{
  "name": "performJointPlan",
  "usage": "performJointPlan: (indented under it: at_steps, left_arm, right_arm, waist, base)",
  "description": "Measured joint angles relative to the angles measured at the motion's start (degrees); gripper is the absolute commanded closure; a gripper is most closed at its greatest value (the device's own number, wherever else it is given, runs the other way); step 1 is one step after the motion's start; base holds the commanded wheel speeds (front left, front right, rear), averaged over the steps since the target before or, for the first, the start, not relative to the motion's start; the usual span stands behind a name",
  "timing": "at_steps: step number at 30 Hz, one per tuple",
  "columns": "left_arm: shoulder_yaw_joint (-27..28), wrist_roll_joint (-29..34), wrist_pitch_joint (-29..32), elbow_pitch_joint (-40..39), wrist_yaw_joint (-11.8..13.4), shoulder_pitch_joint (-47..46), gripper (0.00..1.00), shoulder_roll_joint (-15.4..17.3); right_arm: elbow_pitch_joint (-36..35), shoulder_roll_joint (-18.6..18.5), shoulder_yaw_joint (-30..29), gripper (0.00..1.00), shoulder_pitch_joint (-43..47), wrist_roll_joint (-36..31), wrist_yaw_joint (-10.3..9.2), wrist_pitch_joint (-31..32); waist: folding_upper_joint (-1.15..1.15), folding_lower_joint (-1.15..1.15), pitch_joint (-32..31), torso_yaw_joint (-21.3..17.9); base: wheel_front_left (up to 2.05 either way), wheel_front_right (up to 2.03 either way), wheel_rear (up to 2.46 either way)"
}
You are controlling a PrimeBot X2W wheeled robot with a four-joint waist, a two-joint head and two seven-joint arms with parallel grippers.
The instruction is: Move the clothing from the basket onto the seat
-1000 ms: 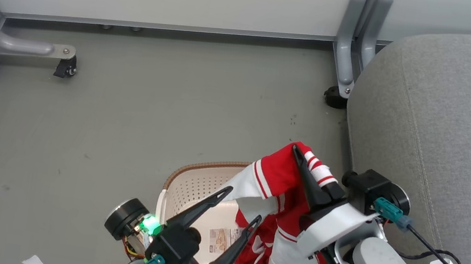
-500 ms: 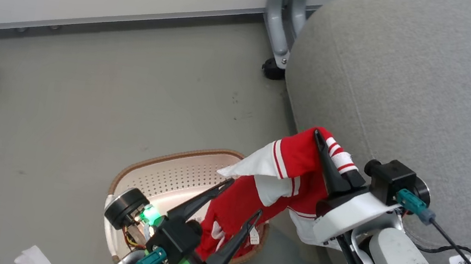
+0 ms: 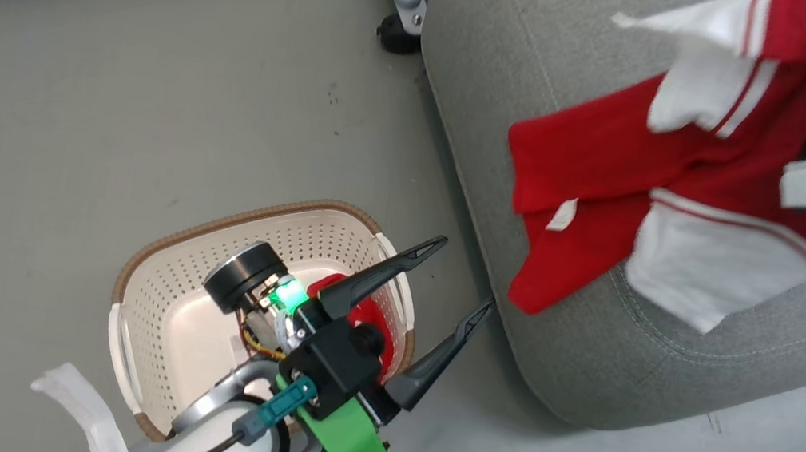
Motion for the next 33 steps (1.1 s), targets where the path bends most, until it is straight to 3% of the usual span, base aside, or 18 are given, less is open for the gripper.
performJointPlan:
  at_steps: [8,16,25,31,32,33]
  left_arm:
    - [-1.10,1.16,0.71,-2.19,-0.05,-5.49,0.00,1.18]
    - [-2.36,1.75,0.85,-3.49,-0.25,-9.50,0.00,1.69]
    - [-2.47,2.26,0.21,-2.83,-0.25,-11.41,0.00,2.54]
    - [-2.32,2.07,-0.14,-2.04,0.10,-11.89,0.00,2.75]
    - [-2.13,1.91,-0.21,-1.77,0.33,-11.85,0.00,2.78]
    - [-2.03,1.74,-0.38,-1.55,0.56,-11.79,0.00,2.85]
  right_arm:
    - [1.56,-8.69,-11.52,1.00,-14.02,-1.19,0.01,0.65]
    - [6.65,-15.13,-18.25,1.00,-22.96,-2.93,0.02,0.26]
    - [21.31,-10.55,-15.35,1.00,-20.63,-2.74,0.02,0.01]
    - [23.57,-6.69,-16.57,1.00,-15.85,-1.75,0.02,-0.01]
    - [23.83,-5.79,-16.92,0.84,-14.80,-1.72,0.03,-0.01]
    - [23.91,-4.99,-17.22,0.60,-13.91,-1.67,0.02,-0.01]
  waist:
    - [0.00,0.00,8.02,1.70]
    - [0.00,0.01,15.94,4.41]
    - [0.00,0.01,22.77,6.43]
    - [0.00,0.01,23.78,7.35]
    - [0.00,0.01,23.62,7.36]
    - [0.00,0.01,23.42,7.34]
  base:
    - [0.00,0.00,0.00]
    - [0.00,0.00,0.00]
    - [0.00,0.00,0.00]
    - [0.00,0.00,0.00]
    - [0.00,0.00,0.00]
    - [0.00,0.00,0.00]
